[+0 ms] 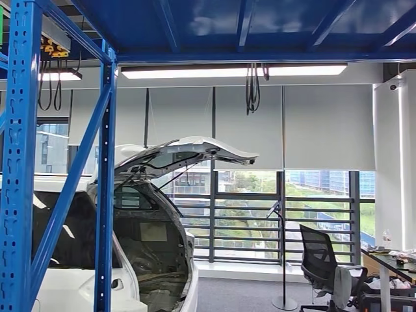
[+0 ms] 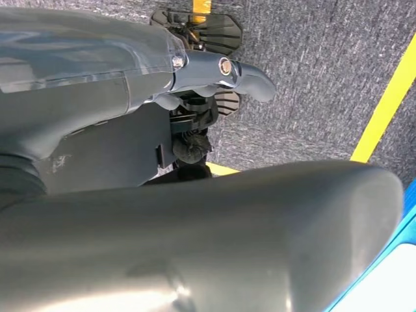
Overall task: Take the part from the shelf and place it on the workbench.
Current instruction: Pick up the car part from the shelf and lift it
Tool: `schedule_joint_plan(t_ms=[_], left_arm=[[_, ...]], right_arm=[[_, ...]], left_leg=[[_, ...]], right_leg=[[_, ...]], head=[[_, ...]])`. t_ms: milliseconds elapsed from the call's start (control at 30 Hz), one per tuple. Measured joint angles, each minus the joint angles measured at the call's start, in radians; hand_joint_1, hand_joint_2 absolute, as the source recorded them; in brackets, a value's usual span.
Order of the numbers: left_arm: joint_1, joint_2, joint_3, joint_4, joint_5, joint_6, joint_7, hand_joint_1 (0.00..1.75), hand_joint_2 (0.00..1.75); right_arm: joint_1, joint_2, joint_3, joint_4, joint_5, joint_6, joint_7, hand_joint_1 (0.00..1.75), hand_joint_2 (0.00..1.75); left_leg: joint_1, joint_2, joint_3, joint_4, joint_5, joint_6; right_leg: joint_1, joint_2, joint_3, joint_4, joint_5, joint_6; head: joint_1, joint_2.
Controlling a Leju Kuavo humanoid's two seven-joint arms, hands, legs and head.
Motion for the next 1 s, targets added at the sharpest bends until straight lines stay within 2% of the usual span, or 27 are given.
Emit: schedule_joint_plan(t_ms=[533,667,1000], left_arm=[[0.0,0.0,0.0,0.0,0.002,-0.007,0.002,0.0,0.0],[0.0,0.0,0.0,0.0,0.002,-0.007,-0.003,0.0,1.75],[-0.001,0.0,-0.013,0.0,-0.009,-0.01,-0.013,0.0,1.75]], right_arm=[[-0.013,-0.003,0.0,-0.001,0.016,-0.008,-0.003,1.75,1.75],[-0.014,-0.004,0.0,-0.001,0.016,-0.008,-0.004,1.75,1.75],[-0.013,-0.007,-0.006,-0.001,0.018,-0.008,-0.006,1.75,1.75]], left_leg=[[0.0,0.001,0.002,0.0,0.0,0.0],[0.0,0.001,0.002,0.0,0.0,0.0],[0.0,0.001,0.002,0.0,0.0,0.0]], right_leg=[[0.0,0.0,0.002,0.0,0.0,0.0],[0.0,0.0,0.002,0.0,0.0,0.0],[0.0,0.0,0.002,0.0,0.0,0.0]], head=[[0.0,0.0],[0.0,0.0],[0.0,0.0]])
